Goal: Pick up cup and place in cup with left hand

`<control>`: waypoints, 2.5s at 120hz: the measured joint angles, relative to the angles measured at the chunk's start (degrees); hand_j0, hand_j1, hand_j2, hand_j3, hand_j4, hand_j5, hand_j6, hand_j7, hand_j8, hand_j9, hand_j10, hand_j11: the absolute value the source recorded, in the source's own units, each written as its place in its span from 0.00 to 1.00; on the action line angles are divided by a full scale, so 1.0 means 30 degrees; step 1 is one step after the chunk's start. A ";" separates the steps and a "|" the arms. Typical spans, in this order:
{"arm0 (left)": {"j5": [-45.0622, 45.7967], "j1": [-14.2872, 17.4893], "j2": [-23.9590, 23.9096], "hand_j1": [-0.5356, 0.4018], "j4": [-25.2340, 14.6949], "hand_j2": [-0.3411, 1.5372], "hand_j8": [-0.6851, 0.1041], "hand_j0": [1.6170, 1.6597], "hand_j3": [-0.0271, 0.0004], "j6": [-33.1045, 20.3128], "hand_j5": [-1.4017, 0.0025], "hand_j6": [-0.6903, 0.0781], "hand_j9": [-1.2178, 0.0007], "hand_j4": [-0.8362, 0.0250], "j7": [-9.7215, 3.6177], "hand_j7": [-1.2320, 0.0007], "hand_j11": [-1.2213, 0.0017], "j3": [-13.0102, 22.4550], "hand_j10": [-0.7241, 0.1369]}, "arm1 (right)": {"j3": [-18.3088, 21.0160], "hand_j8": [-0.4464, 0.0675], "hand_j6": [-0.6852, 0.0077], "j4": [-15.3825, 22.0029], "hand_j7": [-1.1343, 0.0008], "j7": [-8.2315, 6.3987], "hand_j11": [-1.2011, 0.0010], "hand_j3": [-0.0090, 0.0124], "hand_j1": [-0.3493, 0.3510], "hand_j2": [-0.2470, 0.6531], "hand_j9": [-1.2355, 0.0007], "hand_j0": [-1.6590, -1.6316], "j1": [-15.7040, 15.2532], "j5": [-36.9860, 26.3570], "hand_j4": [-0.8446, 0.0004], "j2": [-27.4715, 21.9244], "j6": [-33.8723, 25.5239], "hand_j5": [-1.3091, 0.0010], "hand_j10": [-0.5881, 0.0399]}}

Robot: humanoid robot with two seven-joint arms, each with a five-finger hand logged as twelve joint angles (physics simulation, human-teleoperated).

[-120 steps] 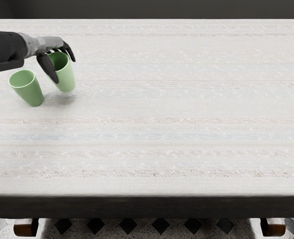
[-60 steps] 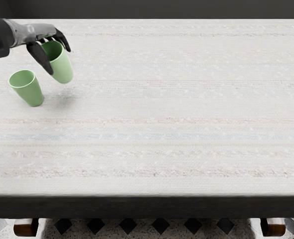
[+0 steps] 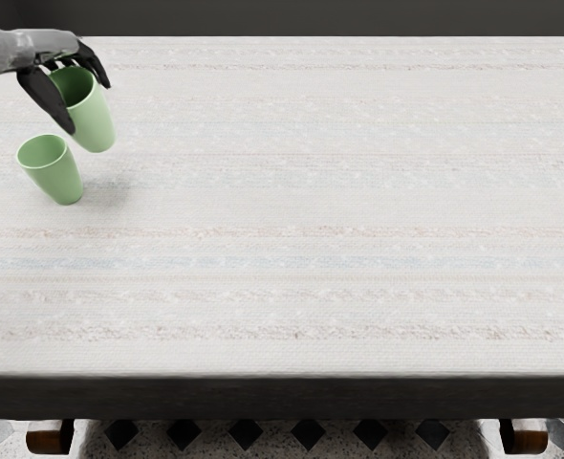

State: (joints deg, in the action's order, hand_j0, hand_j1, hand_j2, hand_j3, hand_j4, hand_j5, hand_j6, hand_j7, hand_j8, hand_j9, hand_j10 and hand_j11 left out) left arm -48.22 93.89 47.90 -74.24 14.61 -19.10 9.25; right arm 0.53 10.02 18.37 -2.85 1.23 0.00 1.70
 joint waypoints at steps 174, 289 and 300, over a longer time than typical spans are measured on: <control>-0.0112 0.0173 0.1078 0.31 0.1734 0.33 0.59 0.90 0.99 0.0048 0.54 0.55 0.50 0.49 0.0597 0.49 0.50 0.2039 0.48 | 0.0000 0.87 0.99 0.0000 1.00 0.0000 1.00 0.42 0.00 0.27 1.00 0.04 0.0010 0.0000 1.00 0.0000 0.0004 1.00 0.94; 0.0095 -0.0445 0.0125 0.48 0.3420 0.22 0.46 0.94 0.99 -0.0030 0.62 0.39 0.57 0.51 0.0973 0.57 0.57 0.1992 0.37 | 0.0000 0.87 0.99 0.0002 1.00 0.0000 1.00 0.42 0.00 0.27 1.00 0.04 0.0003 0.0000 1.00 0.0000 -0.0001 1.00 0.94; 0.0096 -0.0447 -0.0019 0.48 0.3478 0.22 0.45 0.94 0.99 -0.0029 0.62 0.39 0.57 0.51 0.0975 0.57 0.57 0.1988 0.37 | 0.0000 0.87 0.99 0.0001 1.00 0.0000 1.00 0.42 0.00 0.27 1.00 0.04 0.0001 0.0000 1.00 0.0000 -0.0002 1.00 0.94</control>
State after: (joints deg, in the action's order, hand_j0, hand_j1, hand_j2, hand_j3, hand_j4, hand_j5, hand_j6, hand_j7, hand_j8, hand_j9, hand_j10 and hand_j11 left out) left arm -47.93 92.54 47.84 -63.81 14.53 -16.18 15.21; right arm 0.53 10.02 18.37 -2.85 1.23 0.00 1.70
